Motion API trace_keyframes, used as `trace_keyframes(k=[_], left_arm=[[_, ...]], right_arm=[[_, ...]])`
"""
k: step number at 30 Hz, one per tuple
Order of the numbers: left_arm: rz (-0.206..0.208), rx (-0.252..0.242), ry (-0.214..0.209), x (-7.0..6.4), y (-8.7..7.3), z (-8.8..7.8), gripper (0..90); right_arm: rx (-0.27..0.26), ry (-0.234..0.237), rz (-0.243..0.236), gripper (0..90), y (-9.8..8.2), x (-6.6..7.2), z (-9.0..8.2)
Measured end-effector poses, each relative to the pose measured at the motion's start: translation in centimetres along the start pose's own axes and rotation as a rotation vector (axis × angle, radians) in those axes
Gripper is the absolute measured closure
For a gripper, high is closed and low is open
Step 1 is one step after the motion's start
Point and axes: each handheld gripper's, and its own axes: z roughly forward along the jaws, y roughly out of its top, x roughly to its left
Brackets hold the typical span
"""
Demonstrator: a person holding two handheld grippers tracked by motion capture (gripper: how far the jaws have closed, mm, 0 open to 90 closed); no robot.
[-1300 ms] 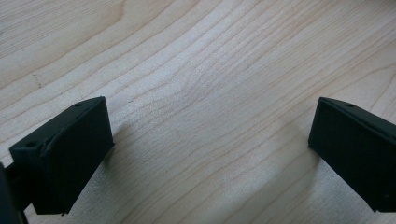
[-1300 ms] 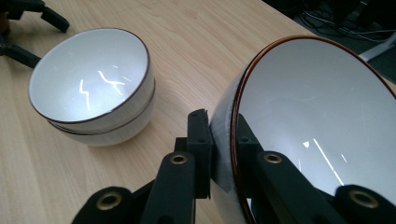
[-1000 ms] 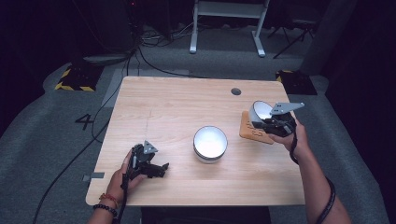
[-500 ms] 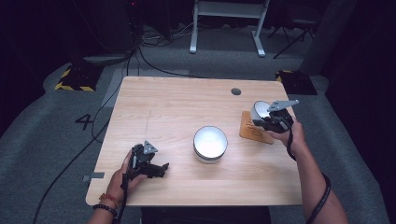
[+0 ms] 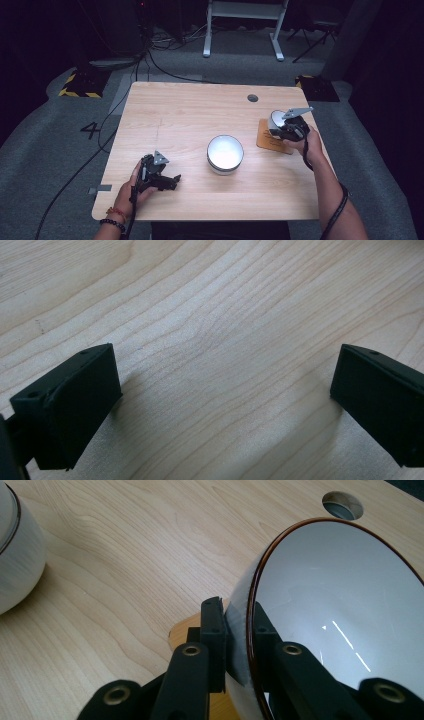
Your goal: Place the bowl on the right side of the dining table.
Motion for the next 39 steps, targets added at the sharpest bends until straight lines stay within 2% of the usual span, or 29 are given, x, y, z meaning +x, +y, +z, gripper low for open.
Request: trace_keyframes(k=[12,17,19,20,22,23,24,28,30,34,36,37,39], left_arm=[[-0.001,0.000,-0.003,0.0,0.0,0.0,0.0],[-0.001,0.001,0.001,0.0,0.0,0.0,0.0],[-0.001,0.001,0.001,0.0,0.0,0.0,0.0],[0.001,0.001,0.000,0.0,0.0,0.0,0.0],[0.001,0.002,0.001,0.0,0.0,0.0,0.0],[0.001,0.002,0.002,0.0,0.0,0.0,0.0],[0.001,0.002,0.002,0.0,0.0,0.0,0.0],[0.000,0.001,0.002,0.0,0.0,0.0,0.0],[0.000,0.001,0.001,0.0,0.0,0.0,0.0],[0.000,0.001,0.001,0.0,0.0,0.0,0.0],[0.000,0.001,0.001,0.0,0.0,0.0,0.0],[-0.001,0.001,0.001,0.0,0.0,0.0,0.0],[-0.001,0.001,0.000,0.0,0.0,0.0,0.0]], right_arm=[[0.044,-0.033,0.002,82.1,-0.3,-0.2,1.1],[0.060,-0.051,-0.016,82.1,-0.4,-0.3,1.5],[0.068,-0.046,0.002,82.1,-0.6,-0.2,1.8],[0.051,-0.050,0.007,82.1,-0.6,0.0,2.0],[0.055,-0.048,-0.012,82.2,-0.6,-0.1,2.0],[0.064,-0.045,0.008,82.3,-0.6,0.1,2.0],[0.056,-0.050,-0.027,82.3,-0.6,0.0,2.1],[0.072,-0.036,-0.022,82.5,-0.8,0.3,2.4],[0.076,-0.022,-0.037,82.5,-0.9,0.1,2.5],[0.073,-0.013,0.002,82.1,-1.1,0.3,2.6],[0.071,-0.012,-0.010,81.6,-1.2,0.1,2.6],[0.067,-0.001,0.005,81.4,-1.2,0.2,2.7],[0.069,0.009,0.001,80.6,-1.2,0.1,2.7]])
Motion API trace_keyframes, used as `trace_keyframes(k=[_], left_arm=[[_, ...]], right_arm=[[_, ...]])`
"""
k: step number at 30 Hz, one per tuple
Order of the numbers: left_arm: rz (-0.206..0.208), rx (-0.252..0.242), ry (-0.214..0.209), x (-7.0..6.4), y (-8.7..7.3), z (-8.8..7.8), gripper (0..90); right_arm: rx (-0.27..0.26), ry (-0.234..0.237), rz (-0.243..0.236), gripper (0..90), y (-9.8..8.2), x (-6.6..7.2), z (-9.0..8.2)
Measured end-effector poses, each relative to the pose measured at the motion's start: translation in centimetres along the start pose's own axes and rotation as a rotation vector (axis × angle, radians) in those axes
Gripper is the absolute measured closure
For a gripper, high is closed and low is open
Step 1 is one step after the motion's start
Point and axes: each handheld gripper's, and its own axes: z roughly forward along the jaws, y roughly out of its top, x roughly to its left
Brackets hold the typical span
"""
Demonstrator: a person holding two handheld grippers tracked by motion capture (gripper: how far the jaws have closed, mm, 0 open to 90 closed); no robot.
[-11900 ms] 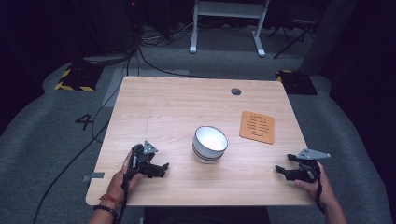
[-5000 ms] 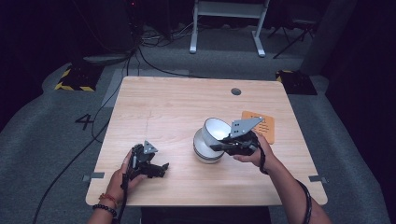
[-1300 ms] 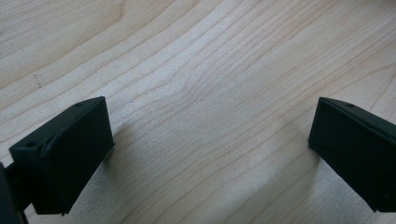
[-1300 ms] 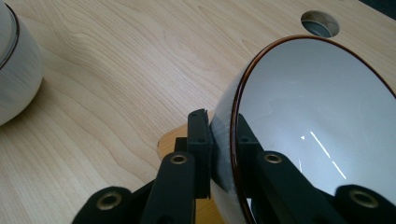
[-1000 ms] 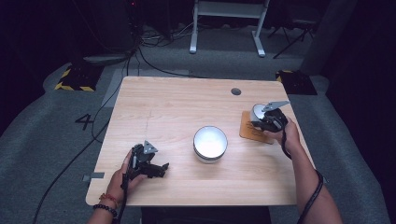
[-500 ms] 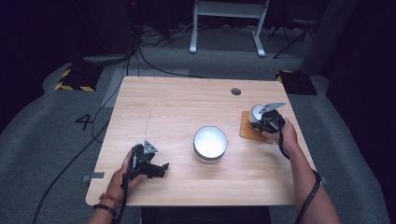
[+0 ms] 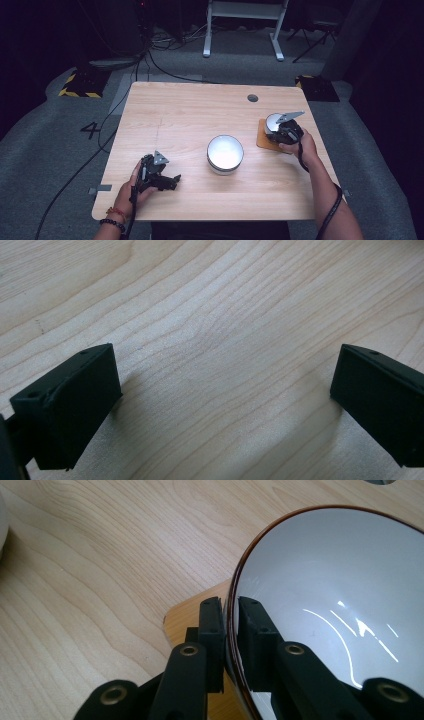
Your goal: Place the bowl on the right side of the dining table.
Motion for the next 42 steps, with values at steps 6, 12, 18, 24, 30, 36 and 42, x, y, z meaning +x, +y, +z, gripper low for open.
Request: trace_keyframes(k=[6,12,18,24,30,36,42], left_arm=[[0.000,0.000,0.000,0.0,0.0,0.0,0.0],[0.002,0.000,-0.001,0.0,0.0,0.0,0.0],[0.001,0.000,0.001,0.0,0.0,0.0,0.0],[0.001,0.000,0.000,0.0,0.0,0.0,0.0],[0.000,-0.001,-0.002,0.0,0.0,0.0,0.0],[0.000,-0.001,-0.002,0.0,0.0,0.0,0.0],[0.001,0.000,-0.003,0.0,0.0,0.0,0.0]], right_arm=[[-0.016,0.022,0.010,78.9,-0.2,-0.1,0.2],[-0.020,0.028,0.020,77.8,-0.3,-0.2,0.2],[-0.012,0.026,0.021,76.8,-0.3,-0.2,0.2],[-0.013,0.023,0.026,75.6,-0.2,-0.2,0.1],[-0.014,0.020,0.021,74.5,-0.2,-0.3,-0.2],[-0.013,0.023,0.037,72.4,-0.3,-0.3,-0.6],[-0.016,0.018,0.028,71.5,-0.2,-0.4,-1.0]])
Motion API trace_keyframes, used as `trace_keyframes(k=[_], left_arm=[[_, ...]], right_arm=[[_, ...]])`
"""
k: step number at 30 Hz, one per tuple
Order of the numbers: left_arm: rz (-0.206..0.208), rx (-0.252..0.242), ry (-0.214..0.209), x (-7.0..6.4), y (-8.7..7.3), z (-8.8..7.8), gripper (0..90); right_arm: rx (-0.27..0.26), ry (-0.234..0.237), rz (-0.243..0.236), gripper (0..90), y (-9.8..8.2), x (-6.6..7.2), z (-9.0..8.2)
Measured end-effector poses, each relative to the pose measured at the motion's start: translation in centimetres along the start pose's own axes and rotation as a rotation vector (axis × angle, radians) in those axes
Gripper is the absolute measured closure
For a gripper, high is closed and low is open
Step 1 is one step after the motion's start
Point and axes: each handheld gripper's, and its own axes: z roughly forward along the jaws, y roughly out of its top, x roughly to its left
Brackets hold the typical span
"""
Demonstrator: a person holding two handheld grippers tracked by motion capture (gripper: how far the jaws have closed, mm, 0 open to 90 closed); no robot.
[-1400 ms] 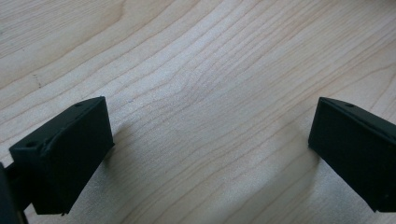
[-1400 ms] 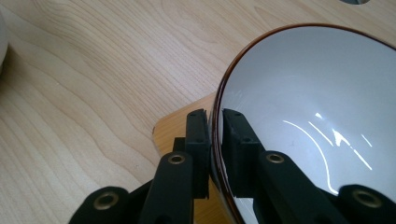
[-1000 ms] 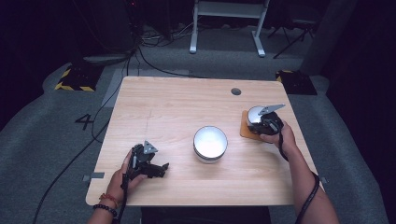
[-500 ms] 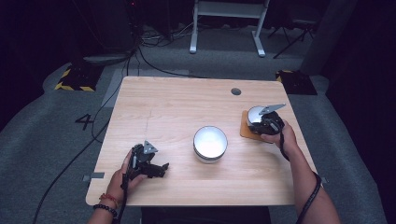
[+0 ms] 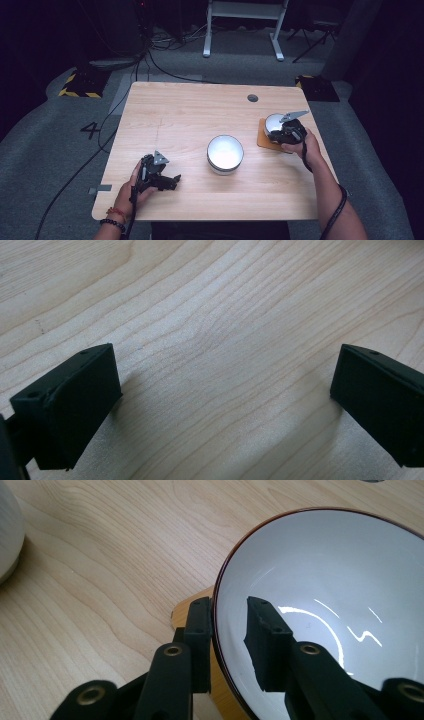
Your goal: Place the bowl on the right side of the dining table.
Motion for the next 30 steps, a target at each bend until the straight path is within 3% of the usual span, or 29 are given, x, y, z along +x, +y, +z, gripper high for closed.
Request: trace_keyframes(k=[11,30], left_arm=[[-0.001,-0.001,0.000,0.0,0.0,0.0,0.0],[0.000,0.000,0.003,0.0,0.0,0.0,0.0]], right_arm=[[-0.015,-0.005,0.003,64.4,0.0,0.2,-0.8],[-0.055,-0.029,-0.025,39.1,0.7,1.2,-3.0]])
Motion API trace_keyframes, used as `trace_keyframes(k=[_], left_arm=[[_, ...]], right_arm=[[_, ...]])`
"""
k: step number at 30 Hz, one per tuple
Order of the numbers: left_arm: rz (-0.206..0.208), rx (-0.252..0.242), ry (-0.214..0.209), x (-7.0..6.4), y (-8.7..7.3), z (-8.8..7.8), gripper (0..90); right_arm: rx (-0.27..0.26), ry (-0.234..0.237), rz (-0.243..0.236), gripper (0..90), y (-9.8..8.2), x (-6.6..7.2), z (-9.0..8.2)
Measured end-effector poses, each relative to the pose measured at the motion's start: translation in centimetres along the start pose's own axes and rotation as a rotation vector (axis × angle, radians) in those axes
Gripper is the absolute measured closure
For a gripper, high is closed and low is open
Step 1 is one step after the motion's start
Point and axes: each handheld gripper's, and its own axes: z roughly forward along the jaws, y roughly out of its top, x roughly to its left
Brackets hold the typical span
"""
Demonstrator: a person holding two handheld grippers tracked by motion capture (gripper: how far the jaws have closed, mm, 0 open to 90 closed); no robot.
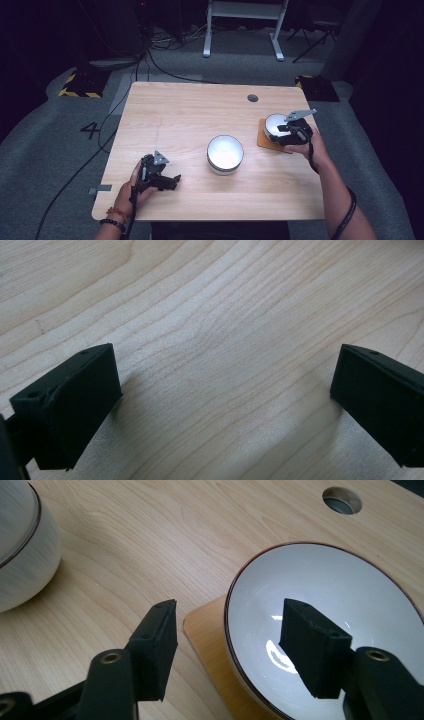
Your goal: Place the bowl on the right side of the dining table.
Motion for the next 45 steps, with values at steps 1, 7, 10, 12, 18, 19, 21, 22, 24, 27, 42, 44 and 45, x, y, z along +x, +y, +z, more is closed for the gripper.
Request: trace_keyframes(k=[1,7,10,12,18,19,21,22,24,27,42,44,45], left_arm=[[0.000,0.001,0.001,0.0,0.0,0.0,0.0],[0.000,0.002,0.001,0.0,0.0,0.0,0.0],[-0.001,0.001,0.000,0.0,0.0,0.0,0.0],[-0.001,0.001,0.001,0.0,0.0,0.0,0.0],[0.000,0.000,0.001,0.0,0.0,0.0,0.0],[0.000,0.000,0.001,0.0,0.0,0.0,0.0],[-0.001,0.000,-0.001,0.0,0.0,0.0,0.0],[0.000,0.000,0.000,0.0,0.0,0.0,0.0],[0.000,0.000,-0.001,0.0,0.0,0.0,0.0],[0.000,-0.001,0.000,0.0,0.0,0.0,0.0],[0.000,0.001,0.000,0.0,0.0,0.0,0.0],[0.001,0.001,0.001,0.0,0.0,0.0,0.0],[0.001,0.000,-0.001,0.0,0.0,0.0,0.0]], right_arm=[[0.000,-0.002,0.003,38.1,0.1,0.1,-0.1],[-0.009,-0.018,-0.003,30.5,0.2,0.6,-0.6],[-0.010,-0.033,-0.015,27.0,0.2,0.7,-0.8],[-0.018,-0.045,-0.020,24.7,0.2,0.8,-0.9],[-0.040,-0.057,-0.026,21.2,0.1,1.2,-1.6],[-0.036,-0.065,-0.033,21.0,0.1,1.3,-1.7],[-0.032,-0.073,-0.054,20.3,0.0,1.3,-2.0],[-0.035,-0.075,-0.054,20.0,0.0,1.5,-2.1],[-0.035,-0.077,-0.046,20.1,0.0,1.7,-2.3],[-0.038,-0.093,-0.070,20.0,0.1,1.9,-2.6],[-0.044,-0.086,-0.111,20.9,-0.6,3.6,-4.4],[-0.046,-0.089,-0.118,20.9,-0.8,3.8,-4.6],[-0.051,-0.088,-0.125,20.9,-0.8,3.9,-4.7]])
